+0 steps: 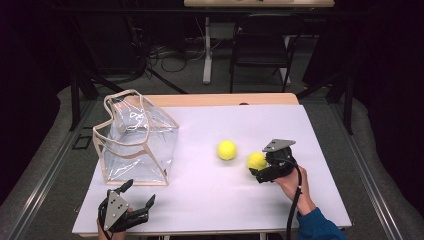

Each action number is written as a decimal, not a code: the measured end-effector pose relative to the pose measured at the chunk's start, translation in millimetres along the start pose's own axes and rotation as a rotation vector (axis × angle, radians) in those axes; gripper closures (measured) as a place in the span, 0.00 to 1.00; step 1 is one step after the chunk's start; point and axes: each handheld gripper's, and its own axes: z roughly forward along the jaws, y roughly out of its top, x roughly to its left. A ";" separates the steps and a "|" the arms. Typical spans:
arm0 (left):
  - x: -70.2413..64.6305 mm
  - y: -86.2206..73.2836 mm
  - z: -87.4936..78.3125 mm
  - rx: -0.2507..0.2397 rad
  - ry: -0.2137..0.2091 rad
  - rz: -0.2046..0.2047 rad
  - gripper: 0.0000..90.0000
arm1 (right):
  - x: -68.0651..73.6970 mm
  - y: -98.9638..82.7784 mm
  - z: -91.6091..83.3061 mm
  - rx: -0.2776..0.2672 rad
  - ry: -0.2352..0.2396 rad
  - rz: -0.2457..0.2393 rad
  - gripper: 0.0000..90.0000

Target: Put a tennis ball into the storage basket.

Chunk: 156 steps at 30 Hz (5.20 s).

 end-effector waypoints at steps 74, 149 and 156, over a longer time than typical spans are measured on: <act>1.4 -1.2 2.8 0.018 -0.005 -0.008 0.18 | -8.3 11.2 36.8 0.236 0.108 0.029 0.28; 1.3 0.0 2.2 0.003 -0.001 0.000 0.18 | 63.6 34.7 39.1 0.170 0.221 -0.163 0.29; 1.7 0.4 3.1 -0.001 -0.003 -0.003 0.18 | 68.0 37.8 40.1 0.163 0.227 -0.172 0.29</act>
